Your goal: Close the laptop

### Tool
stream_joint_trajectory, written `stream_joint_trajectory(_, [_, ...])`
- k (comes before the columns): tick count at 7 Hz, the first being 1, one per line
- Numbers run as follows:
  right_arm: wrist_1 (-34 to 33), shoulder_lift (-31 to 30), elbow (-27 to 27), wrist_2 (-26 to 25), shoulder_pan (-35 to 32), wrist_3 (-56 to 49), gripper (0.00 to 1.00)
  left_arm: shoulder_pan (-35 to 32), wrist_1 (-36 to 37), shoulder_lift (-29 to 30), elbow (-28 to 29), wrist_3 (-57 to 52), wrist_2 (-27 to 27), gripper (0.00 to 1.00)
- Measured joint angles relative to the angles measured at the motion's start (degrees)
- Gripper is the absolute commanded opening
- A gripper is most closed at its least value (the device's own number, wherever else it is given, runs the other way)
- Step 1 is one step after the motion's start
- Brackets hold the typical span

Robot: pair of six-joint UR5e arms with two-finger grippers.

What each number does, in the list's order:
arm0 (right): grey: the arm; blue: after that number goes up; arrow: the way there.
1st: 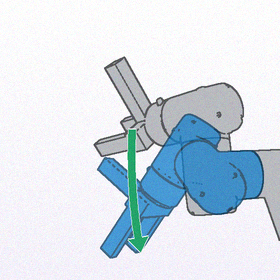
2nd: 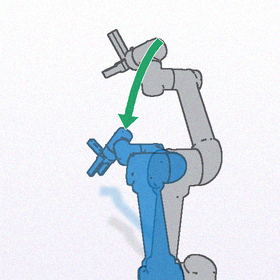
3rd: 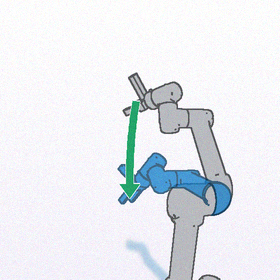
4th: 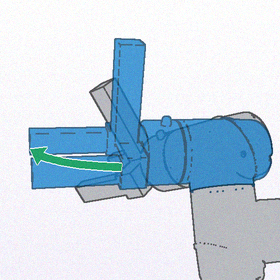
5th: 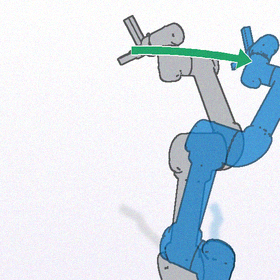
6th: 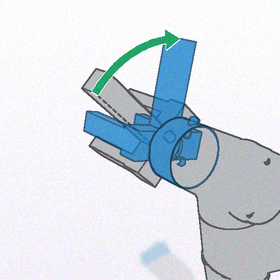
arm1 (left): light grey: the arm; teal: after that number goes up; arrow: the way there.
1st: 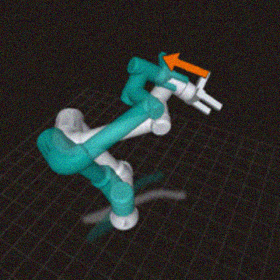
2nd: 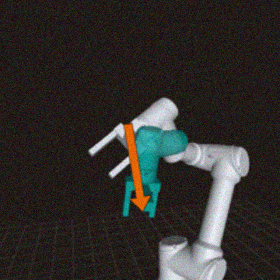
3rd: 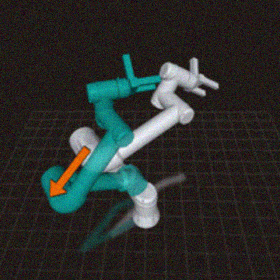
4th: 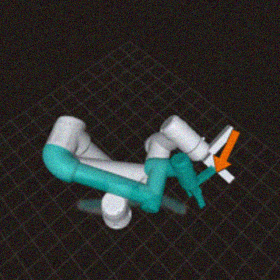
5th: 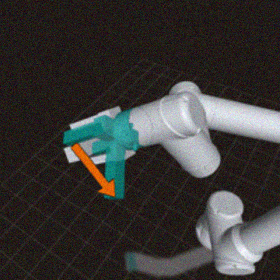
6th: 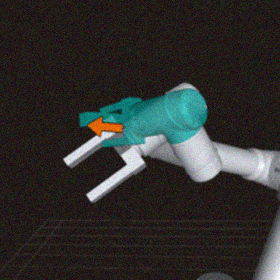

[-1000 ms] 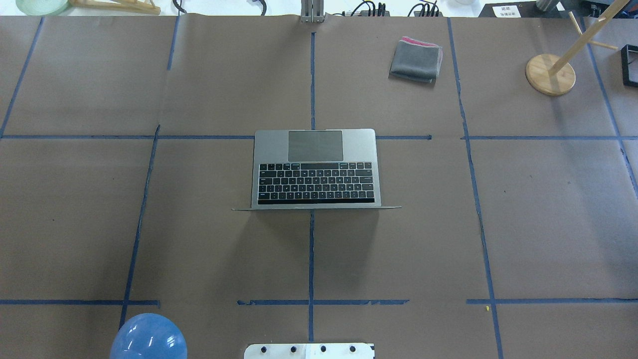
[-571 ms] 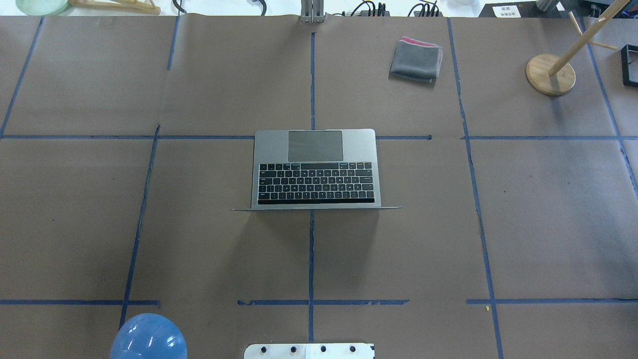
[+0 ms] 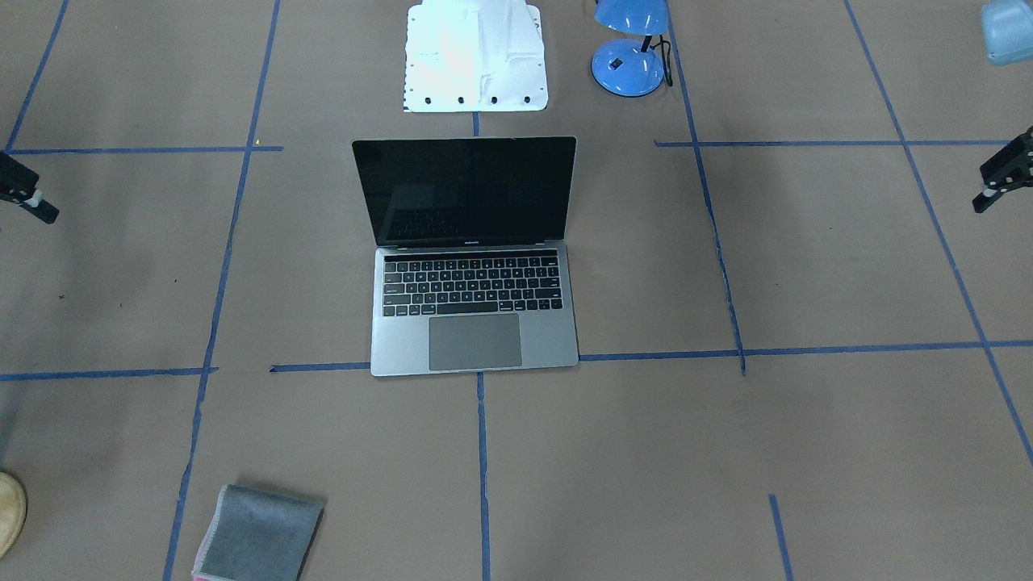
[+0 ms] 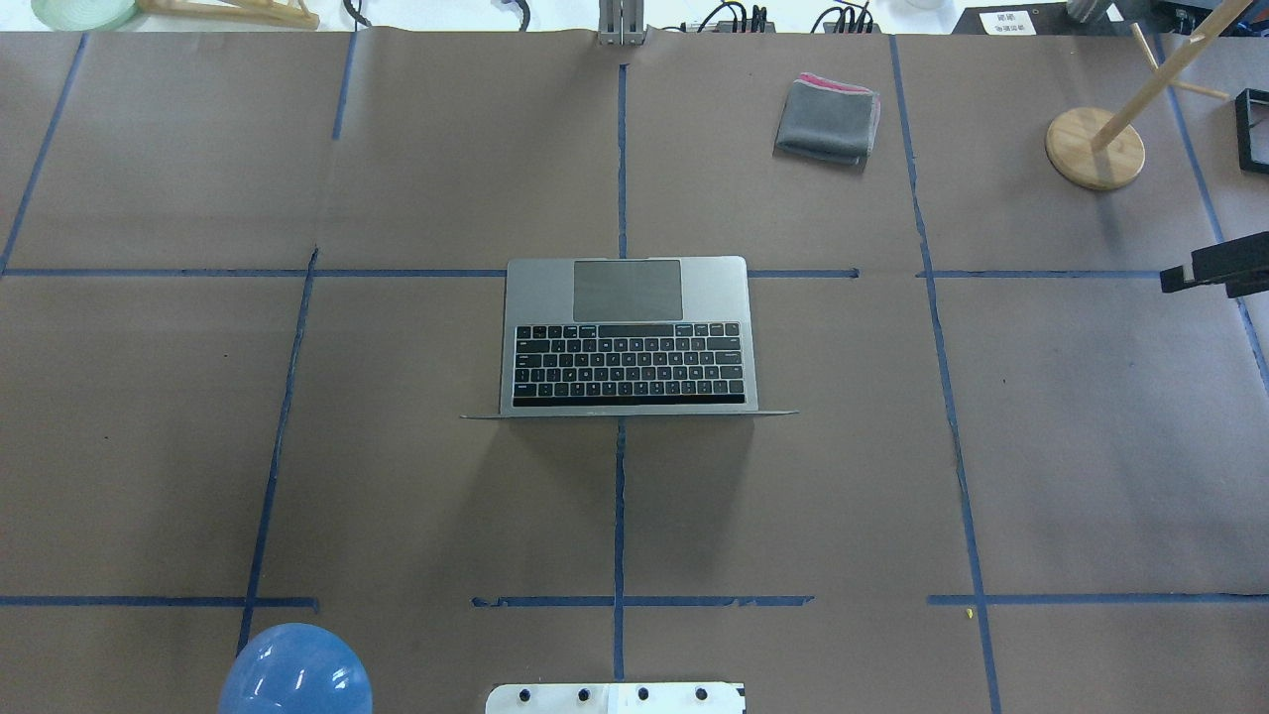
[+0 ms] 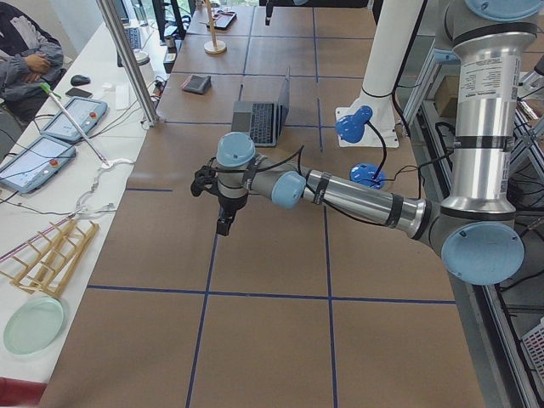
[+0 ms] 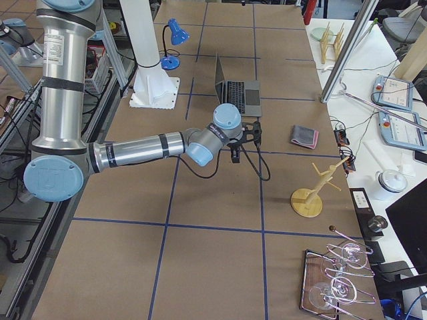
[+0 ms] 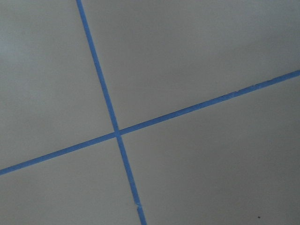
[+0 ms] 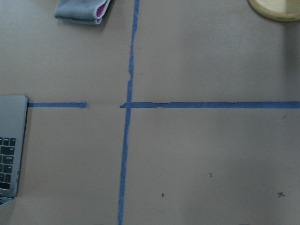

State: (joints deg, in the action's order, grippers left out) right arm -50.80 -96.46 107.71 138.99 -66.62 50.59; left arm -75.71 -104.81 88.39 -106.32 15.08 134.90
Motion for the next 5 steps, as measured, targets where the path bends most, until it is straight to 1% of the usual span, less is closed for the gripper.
stream_joint_trajectory(2, [1.36,-0.09,5.34,-3.25,8.71,8.92,1.0,9.39,-10.98,-0.32,-0.16,9.54,2.07,1.0])
stream_joint_trajectory(3, [2.44,-0.16,7.3,-6.64,14.15,12.42,1.0,14.36,-15.76,-0.28,-0.18,15.94,2.24,1.0])
stream_joint_trajectory(4, [5.59,-0.22,8.34,-11.34,20.16,16.79,0.98,18.89,-20.92,-0.13,-0.15,23.1,2.19,1.0])
stream_joint_trajectory(5, [9.31,-0.27,8.86,-16.71,26.13,21.18,0.83,23.16,-25.44,0.26,-0.1,29.74,2.03,1.0])
